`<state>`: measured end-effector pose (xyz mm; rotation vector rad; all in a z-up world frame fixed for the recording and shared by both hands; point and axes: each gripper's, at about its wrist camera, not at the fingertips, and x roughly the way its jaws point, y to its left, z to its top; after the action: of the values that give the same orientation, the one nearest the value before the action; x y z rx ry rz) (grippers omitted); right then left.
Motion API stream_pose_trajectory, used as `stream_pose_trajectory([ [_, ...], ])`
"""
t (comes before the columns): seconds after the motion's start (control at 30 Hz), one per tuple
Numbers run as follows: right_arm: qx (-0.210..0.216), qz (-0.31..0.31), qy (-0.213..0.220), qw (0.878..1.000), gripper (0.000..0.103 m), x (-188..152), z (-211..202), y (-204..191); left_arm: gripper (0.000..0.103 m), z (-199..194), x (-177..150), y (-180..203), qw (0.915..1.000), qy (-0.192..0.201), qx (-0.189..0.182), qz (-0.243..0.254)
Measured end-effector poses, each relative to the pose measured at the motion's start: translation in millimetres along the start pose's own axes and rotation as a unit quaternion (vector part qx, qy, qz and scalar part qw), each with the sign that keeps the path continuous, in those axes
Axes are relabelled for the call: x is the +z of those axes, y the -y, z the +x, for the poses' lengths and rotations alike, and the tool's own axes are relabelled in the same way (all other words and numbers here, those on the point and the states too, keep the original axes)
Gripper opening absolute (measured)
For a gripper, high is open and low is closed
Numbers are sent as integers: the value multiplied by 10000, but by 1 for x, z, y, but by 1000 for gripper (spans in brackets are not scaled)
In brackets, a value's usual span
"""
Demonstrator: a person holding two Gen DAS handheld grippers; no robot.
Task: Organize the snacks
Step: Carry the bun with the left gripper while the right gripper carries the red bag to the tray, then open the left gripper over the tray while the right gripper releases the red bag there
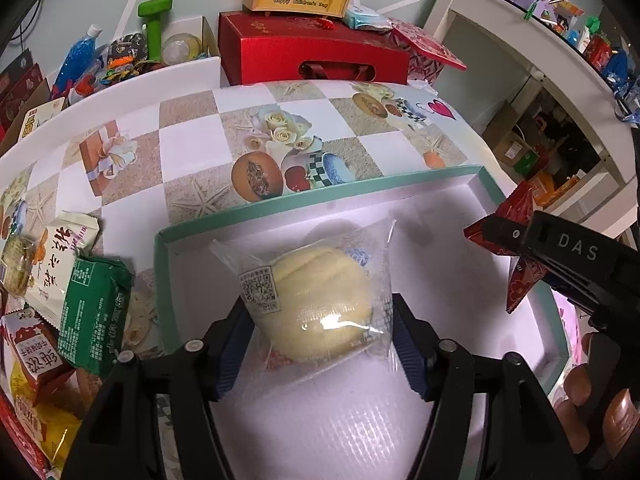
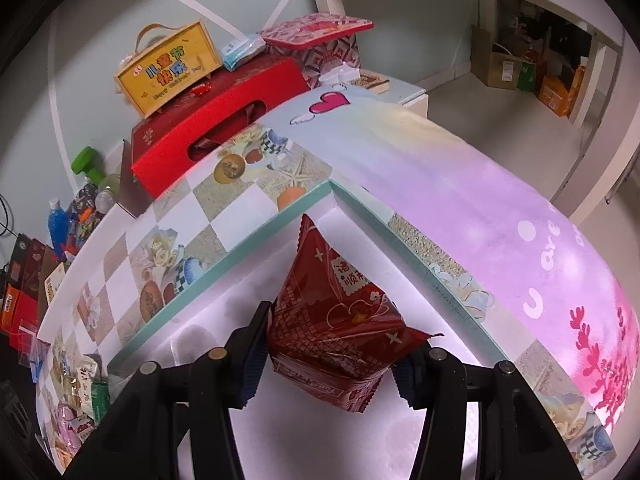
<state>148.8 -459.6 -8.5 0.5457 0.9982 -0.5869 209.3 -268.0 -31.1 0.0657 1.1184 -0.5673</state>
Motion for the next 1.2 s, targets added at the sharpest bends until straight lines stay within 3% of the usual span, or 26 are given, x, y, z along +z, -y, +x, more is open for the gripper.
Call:
stream_pose_trajectory([
  [0.13, 41, -12, -74, 10000, 58, -1, 3, -1, 84, -4, 0, -1, 10000, 51, 35, -37],
  [0.3, 67, -29, -33, 10000, 63, 1, -4, -4, 90, -14, 1, 1, 9999, 123, 64, -4],
  [0.63, 61, -159, -29, 9999, 64, 1, -20, -10, 90, -33, 5, 4, 9995, 306, 101, 30],
  [0.7, 83, -185, -41, 9998, 75, 1, -21, -10, 91, -37, 6, 1, 9991, 362, 224, -42],
  [0.77, 103, -203, -30, 9997, 78, 1, -22, -11, 99, -40, 6, -4, 9984, 443, 318, -142],
  [0.83, 106, -204, -64, 9997, 79, 0, -21, -11, 100, -45, 7, -12, 9970, 569, 436, -281],
  [1.07, 102, -198, -68, 9997, 103, 0, -20, -11, 100, -44, 8, -31, 9910, 687, 1044, -487],
  [1.2, 46, -225, 38, 9997, 103, 0, -22, -11, 101, -43, 6, -35, 9888, 702, 1214, -511],
])
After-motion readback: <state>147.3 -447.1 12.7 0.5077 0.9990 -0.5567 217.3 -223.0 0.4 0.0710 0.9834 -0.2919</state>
